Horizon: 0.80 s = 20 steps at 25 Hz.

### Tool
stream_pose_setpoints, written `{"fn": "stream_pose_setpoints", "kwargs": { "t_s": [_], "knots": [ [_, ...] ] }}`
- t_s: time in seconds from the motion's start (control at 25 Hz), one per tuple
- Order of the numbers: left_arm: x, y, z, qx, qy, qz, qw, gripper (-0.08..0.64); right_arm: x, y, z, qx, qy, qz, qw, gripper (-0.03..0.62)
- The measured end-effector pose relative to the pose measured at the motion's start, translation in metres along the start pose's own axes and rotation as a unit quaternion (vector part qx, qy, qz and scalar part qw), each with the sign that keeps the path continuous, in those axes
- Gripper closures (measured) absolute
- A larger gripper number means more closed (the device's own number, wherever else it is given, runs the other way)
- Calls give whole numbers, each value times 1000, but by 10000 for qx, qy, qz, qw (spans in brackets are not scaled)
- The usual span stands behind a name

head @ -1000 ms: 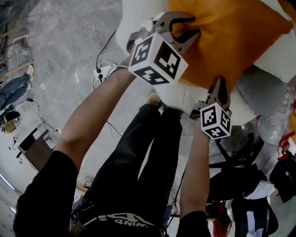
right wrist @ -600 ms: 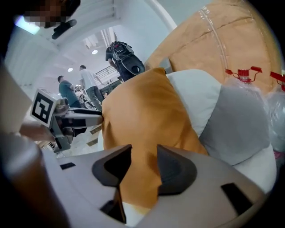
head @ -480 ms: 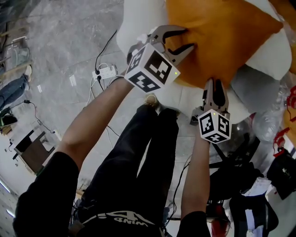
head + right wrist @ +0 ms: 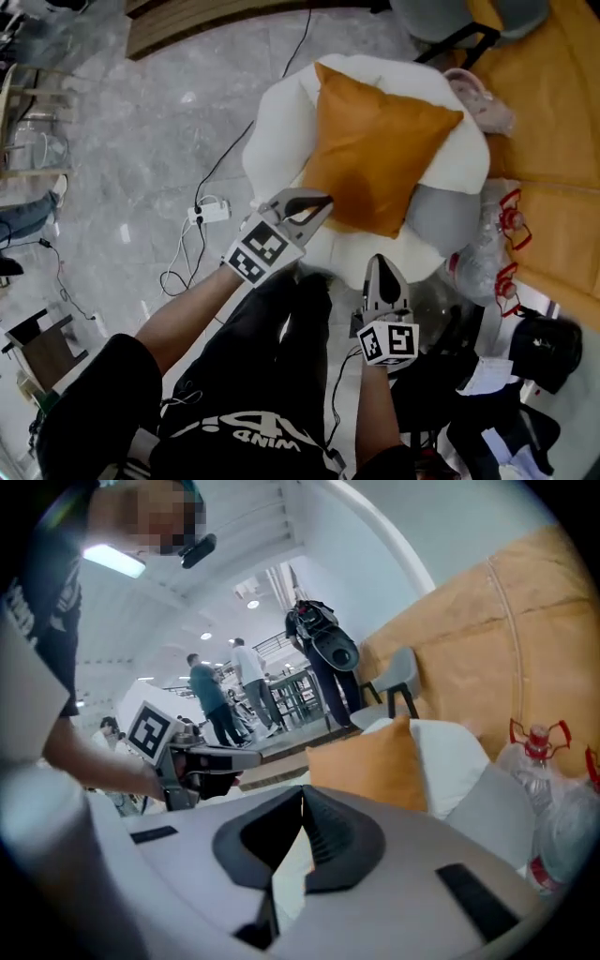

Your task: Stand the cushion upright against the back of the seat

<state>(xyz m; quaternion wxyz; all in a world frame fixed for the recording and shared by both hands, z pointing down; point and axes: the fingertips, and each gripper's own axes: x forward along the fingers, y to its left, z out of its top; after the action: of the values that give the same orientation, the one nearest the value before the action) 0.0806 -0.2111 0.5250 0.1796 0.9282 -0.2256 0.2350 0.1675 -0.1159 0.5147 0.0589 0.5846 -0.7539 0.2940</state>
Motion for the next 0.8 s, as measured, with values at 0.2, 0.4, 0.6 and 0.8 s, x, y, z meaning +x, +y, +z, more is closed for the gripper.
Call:
{"fn": "stream_pose_setpoints", "kwargs": {
  "t_s": [0.2, 0.4, 0.6, 0.8],
  "knots": [
    [-92, -72, 83, 94, -446, -326, 9984, 553, -87, 88, 80, -208, -211, 567, 9980, 571],
    [-196, -131, 151, -32, -845, -479, 9953, 553, -161, 158, 138, -201, -478, 713, 9961, 571],
    [-252, -178, 180, 126, -1578, -436, 9864, 552, -208, 187, 170, -432, -1000, 694, 9916, 571],
    [-265, -206, 186, 362, -1763, -509, 9824, 553, -219, 205, 182, -581, -1281, 834, 9865, 571]
  ]
}}
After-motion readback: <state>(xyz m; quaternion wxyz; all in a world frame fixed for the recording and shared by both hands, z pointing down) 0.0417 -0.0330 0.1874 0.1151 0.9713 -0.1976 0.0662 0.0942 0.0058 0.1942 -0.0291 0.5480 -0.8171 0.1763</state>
